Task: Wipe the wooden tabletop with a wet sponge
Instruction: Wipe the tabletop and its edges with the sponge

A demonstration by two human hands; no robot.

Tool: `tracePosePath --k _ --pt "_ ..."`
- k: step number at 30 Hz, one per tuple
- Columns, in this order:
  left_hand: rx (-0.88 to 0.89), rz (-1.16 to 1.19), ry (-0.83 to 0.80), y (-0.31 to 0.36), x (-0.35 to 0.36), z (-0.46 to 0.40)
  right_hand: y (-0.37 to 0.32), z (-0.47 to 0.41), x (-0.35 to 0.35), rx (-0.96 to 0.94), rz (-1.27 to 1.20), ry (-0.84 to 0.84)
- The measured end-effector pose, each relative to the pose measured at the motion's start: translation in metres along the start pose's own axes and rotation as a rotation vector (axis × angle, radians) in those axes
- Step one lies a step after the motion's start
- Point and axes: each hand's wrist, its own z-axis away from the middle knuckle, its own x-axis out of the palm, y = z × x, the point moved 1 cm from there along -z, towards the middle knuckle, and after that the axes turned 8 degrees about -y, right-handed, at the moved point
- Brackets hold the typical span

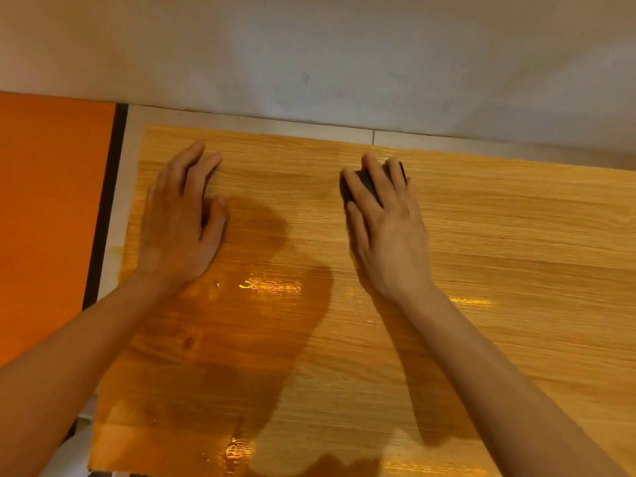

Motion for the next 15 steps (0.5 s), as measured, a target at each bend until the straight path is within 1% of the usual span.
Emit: tracePosePath --k 2,4,6,8,10,12,15 --pt "-0.003 0.007 0.001 0.000 0.000 0.000 -0.003 -0.036 -0.005 0.099 -0.034 0.056" --pt "0.001 0.021 0.003 0.000 -0.001 0.000 -0.010 -0.030 0.001 0.126 -0.048 0.060" --pt "0.004 0.035 0.008 0.001 -0.001 0.000 -0.023 0.010 0.012 0.079 -0.044 0.041" --pt "0.003 0.047 0.014 0.003 -0.001 0.000 -0.035 0.057 0.025 0.012 -0.014 -0.024" --pt "0.001 0.060 0.017 0.003 -0.002 0.000 -0.037 0.066 0.030 -0.041 0.029 -0.086" --pt "-0.004 0.064 0.009 0.002 -0.002 0.001 -0.037 0.033 0.026 -0.064 0.053 -0.098" --pt "-0.014 0.059 0.008 0.001 -0.002 0.002 -0.046 -0.043 0.016 -0.028 0.010 -0.001"
